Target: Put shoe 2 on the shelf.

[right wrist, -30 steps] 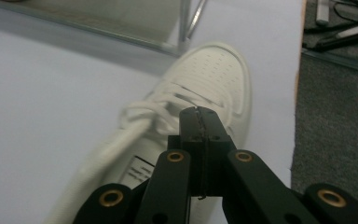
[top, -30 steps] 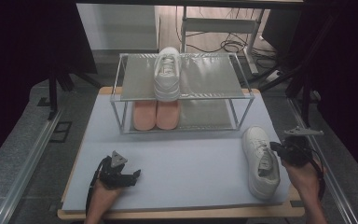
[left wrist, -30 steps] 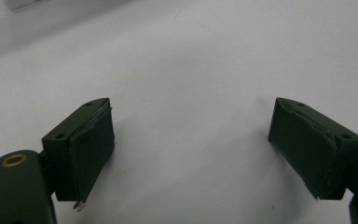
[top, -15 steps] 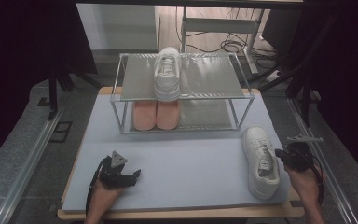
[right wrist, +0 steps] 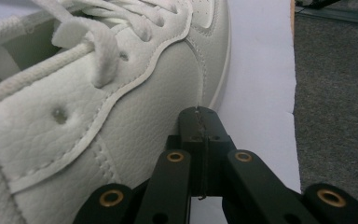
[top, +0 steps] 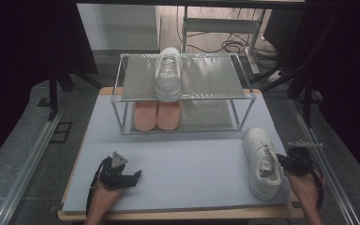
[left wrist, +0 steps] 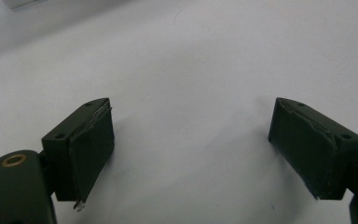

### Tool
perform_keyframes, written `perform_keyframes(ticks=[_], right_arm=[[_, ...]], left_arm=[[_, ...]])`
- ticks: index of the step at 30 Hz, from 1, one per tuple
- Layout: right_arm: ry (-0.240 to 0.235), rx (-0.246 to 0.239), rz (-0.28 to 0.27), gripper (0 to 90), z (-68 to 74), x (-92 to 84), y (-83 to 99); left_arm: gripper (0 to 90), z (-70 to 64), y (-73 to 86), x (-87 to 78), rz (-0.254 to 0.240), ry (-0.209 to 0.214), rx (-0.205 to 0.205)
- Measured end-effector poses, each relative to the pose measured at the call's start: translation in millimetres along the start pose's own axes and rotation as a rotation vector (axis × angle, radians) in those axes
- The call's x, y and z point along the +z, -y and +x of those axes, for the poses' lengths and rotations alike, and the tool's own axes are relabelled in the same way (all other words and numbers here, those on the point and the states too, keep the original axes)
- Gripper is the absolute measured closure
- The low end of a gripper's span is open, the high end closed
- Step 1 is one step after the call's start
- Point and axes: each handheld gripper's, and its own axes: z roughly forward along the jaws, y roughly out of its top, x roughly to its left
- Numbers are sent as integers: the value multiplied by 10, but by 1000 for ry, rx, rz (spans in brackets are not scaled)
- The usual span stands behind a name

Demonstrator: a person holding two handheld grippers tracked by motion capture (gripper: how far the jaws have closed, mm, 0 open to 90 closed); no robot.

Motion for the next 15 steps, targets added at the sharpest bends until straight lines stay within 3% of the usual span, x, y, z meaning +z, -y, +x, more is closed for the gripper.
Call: perform_keyframes(ticks=[12,15], right_arm=[[-59,-40,-7,900,287,73,-50],[-51,-58,-2,900,360,69,-55]], left_arm=[[143,2,-1,-1,3,0,2],[143,3,0,-1,3,0,2]])
